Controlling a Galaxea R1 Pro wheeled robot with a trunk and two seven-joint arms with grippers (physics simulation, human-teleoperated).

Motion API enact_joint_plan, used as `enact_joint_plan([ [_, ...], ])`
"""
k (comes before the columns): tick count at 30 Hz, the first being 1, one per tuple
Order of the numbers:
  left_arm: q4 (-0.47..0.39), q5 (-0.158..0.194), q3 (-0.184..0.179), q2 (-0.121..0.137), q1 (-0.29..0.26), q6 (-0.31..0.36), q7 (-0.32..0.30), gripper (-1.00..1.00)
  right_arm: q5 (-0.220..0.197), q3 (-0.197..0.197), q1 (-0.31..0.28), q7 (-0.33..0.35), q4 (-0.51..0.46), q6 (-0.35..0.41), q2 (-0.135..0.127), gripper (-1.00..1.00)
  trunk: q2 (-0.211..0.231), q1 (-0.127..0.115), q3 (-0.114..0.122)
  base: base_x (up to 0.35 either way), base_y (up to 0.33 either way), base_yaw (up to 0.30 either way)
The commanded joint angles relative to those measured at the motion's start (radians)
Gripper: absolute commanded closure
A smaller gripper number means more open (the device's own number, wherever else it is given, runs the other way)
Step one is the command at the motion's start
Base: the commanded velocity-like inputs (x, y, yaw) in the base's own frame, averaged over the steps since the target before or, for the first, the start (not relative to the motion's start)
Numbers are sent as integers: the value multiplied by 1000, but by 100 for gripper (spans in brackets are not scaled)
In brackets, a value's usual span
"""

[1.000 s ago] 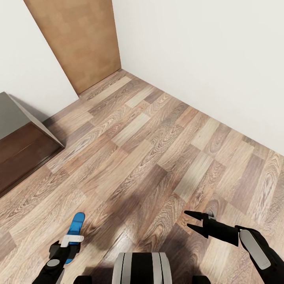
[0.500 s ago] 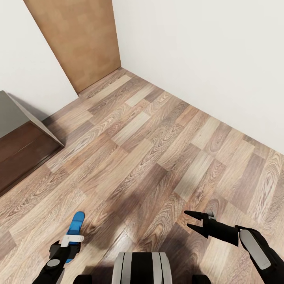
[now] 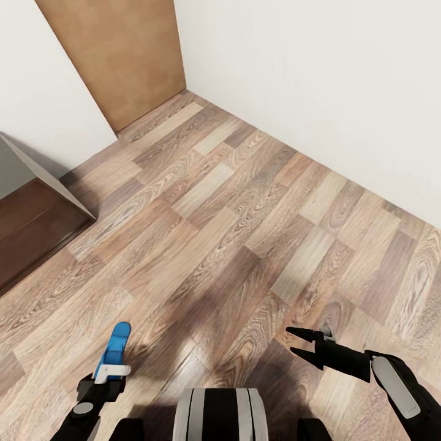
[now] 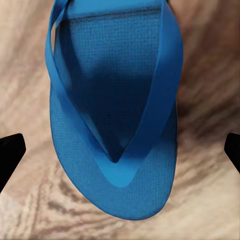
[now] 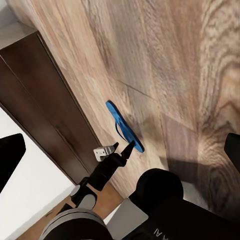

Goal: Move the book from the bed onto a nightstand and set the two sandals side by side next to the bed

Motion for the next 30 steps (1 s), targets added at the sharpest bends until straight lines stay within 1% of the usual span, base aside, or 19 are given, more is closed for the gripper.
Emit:
enact_joint_plan([
  [1,-2,-10,1,0,0,6,1,-100,5,-2,0,6,0,4,0,-100,0,0,-1,0,0,0],
  [7,-2,-11,1,0,0,5,1,-100,5,-2,0,6,0,4,0,-100,0,0,-1,7,0,0],
  [12,-2,-12,1,0,0,2,1,-100,5,-2,0,6,0,4,0,-100,0,0,-1,190,0,0],
  [18,-2,-12,1,0,0,-27,2,-100,5,-2,0,6,0,4,0,-100,0,0,-1,54,0,0],
  [23,-2,-12,1,0,0,-30,2,-100,5,-2,0,6,0,4,0,-100,0,0,-1,28,0,0],
  [27,-2,-12,1,0,0,-31,2,-100,5,-2,0,6,0,4,0,-100,0,0,-1,201,0,0],
  [30,-2,-12,1,0,0,-31,2,-100,5,-2,0,6,0,4,0,-100,0,0,-1,79,0,0],
])
